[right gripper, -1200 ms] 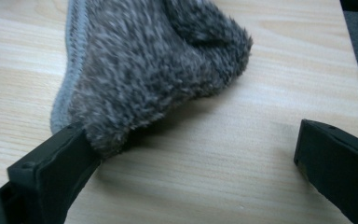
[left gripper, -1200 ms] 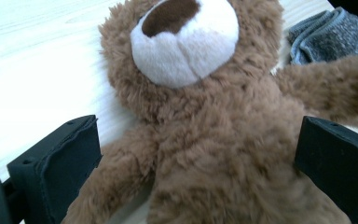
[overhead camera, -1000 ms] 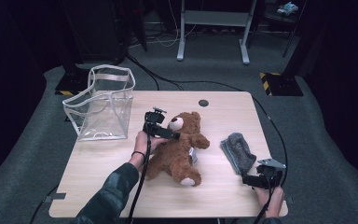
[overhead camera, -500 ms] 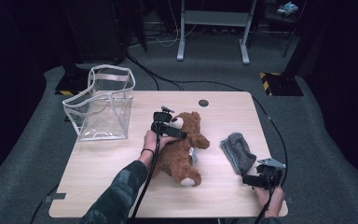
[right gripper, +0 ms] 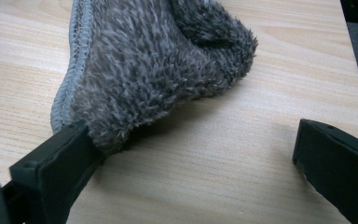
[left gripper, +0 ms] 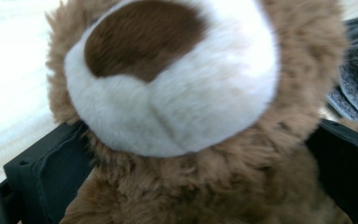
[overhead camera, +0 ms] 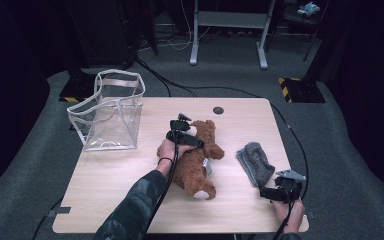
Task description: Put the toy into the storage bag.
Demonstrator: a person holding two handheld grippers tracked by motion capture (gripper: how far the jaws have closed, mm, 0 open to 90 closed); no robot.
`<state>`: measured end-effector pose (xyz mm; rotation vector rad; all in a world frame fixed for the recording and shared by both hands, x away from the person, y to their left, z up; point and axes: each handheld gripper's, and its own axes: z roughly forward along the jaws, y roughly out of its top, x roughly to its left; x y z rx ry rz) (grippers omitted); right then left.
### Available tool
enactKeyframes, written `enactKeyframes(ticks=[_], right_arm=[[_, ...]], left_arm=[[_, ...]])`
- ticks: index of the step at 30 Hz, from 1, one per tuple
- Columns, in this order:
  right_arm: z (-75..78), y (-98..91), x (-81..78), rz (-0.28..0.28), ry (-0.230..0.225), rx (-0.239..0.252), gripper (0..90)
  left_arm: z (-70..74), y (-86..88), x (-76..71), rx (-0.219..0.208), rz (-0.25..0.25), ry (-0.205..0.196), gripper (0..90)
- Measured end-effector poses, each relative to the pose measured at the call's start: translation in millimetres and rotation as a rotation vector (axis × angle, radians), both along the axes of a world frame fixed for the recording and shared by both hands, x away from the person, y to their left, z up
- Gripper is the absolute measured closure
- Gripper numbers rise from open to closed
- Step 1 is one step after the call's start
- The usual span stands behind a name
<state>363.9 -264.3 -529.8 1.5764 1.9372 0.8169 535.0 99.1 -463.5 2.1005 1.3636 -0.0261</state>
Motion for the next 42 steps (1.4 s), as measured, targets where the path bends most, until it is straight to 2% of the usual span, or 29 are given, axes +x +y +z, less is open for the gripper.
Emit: enactKeyframes(ticks=[2,5,7,8,9,10,13,16,17,18,19,20,21,23,25,26,28,33,40,42], right_arm=[[0.1,1.0,-0.5,0.005,-0.004,-0.008,0.5],[0.0,1.0,-0.5,0.004,-0.004,-0.007,0.5],[0.0,1.1,-0.3,0.002,-0.003,-0.004,0.5],[0.0,1.4,-0.4,0.002,-0.005,-0.007,0.5],[0.0,1.3,-0.3,0.004,-0.006,-0.008,0.5],[0.0,1.4,-0.3,0.002,-0.004,-0.006,0.5],[0.0,1.3,-0.1,0.003,-0.003,-0.003,0.5],[0.1,1.6,-0.4,-0.004,0.006,0.005,0.5],[0.2,1.6,-0.5,-0.005,0.006,0.005,0.5],[0.0,1.2,-0.2,0.002,-0.001,-0.002,0.5],[0.0,1.2,-0.2,0.002,-0.001,-0.002,0.5],[0.0,1.5,-0.3,0.002,-0.004,-0.005,0.5],[-0.1,1.5,-0.3,0.002,-0.006,-0.008,0.5],[-0.1,1.5,-0.3,0.001,-0.004,-0.005,0.5],[0.0,1.3,-0.2,0.001,-0.001,-0.002,0.5],[0.1,1.6,-0.4,-0.003,0.003,0.002,0.6],[0.0,1.2,-0.2,0.002,-0.002,-0.001,0.6],[0.2,1.5,-0.5,-0.008,0.007,0.006,0.6],[0.3,1.4,-0.5,-0.008,0.007,0.006,0.8],[0.3,1.3,-0.5,-0.007,0.007,0.007,0.8]], left_arm=[[-8.7,-3.8,-0.7,-0.003,0.008,0.002,0.0],[-13.1,-7.2,-1.5,0.005,0.009,0.002,0.0],[-15.8,-10.9,-2.7,0.012,0.016,-0.012,0.0],[-17.3,-14.3,-3.3,0.036,0.004,-0.027,0.0],[-17.3,-14.3,-3.3,0.036,0.004,-0.027,0.0],[-18.3,-19.0,-4.5,0.053,0.015,-0.046,0.0],[-22.2,-22.7,-4.7,0.055,0.023,-0.047,0.0],[-23.2,-22.2,-5.1,0.057,0.019,-0.048,5.7],[-23.0,-21.6,-5.8,0.042,0.012,-0.043,5.7],[-22.5,-21.2,-7.1,0.025,0.012,-0.06,14.3],[-22.5,-21.2,-7.1,0.025,0.012,-0.06,18.5],[-22.1,-21.2,-9.1,0.011,0.016,-0.065,18.5],[-21.2,-19.8,-10.4,0.001,0.007,-0.077,26.4],[-21.0,-18.7,-11.2,-0.002,0.0,-0.08,33.0],[-20.7,-17.3,-14.5,-0.024,0.015,-0.114,39.1],[-20.7,-17.3,-14.5,-0.024,0.015,-0.114,41.0],[-18.9,-15.7,-18.0,-0.031,0.006,-0.14,43.4],[-13.8,-10.9,-22.6,-0.047,0.007,-0.162,47.4],[0.5,0.6,-36.7,-0.083,-0.004,-0.229,50.3],[2.2,2.2,-38.1,-0.076,-0.022,-0.236,50.7]])
